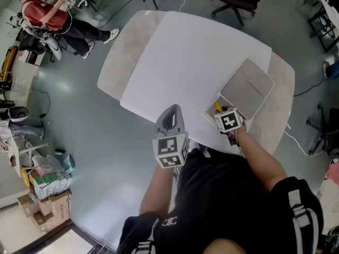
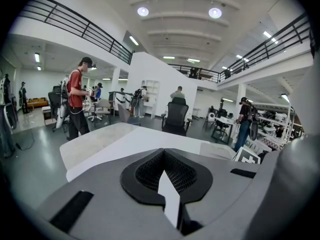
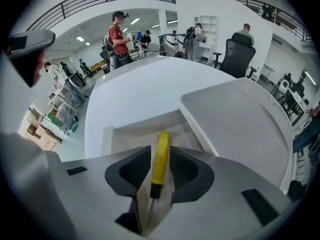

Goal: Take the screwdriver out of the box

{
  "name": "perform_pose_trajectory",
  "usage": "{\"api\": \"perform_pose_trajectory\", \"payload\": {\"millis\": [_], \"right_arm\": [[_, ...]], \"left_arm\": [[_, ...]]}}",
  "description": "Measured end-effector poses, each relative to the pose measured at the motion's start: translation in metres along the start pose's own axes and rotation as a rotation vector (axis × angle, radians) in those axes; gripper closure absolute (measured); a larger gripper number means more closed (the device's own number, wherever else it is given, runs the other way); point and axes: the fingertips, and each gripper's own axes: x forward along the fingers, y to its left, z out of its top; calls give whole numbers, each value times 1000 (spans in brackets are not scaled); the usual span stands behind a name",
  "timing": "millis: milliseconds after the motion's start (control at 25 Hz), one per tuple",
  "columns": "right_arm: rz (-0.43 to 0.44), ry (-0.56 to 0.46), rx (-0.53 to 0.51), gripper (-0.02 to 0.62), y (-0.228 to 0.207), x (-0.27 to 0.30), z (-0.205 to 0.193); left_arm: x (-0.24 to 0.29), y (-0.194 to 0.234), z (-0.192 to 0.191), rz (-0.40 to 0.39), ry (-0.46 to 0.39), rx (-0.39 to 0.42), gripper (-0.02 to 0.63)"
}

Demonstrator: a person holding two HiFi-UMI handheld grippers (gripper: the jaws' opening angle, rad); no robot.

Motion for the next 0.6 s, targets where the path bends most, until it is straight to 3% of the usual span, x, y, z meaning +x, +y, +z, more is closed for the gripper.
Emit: {"api": "perform_pose_trajectory", "payload": {"millis": [120,280,600], "right_arm": [[13,31,-5,514,1,9,-1],[-46,75,-72,517,-6,11,-6],[-47,-55,-107,525,2,-15,11]], "left_arm": [[3,3,2,1,-2,-1,592],[5,7,3,2,-6,-5,592],[13,2,12,-29,-23,14,592]]}}
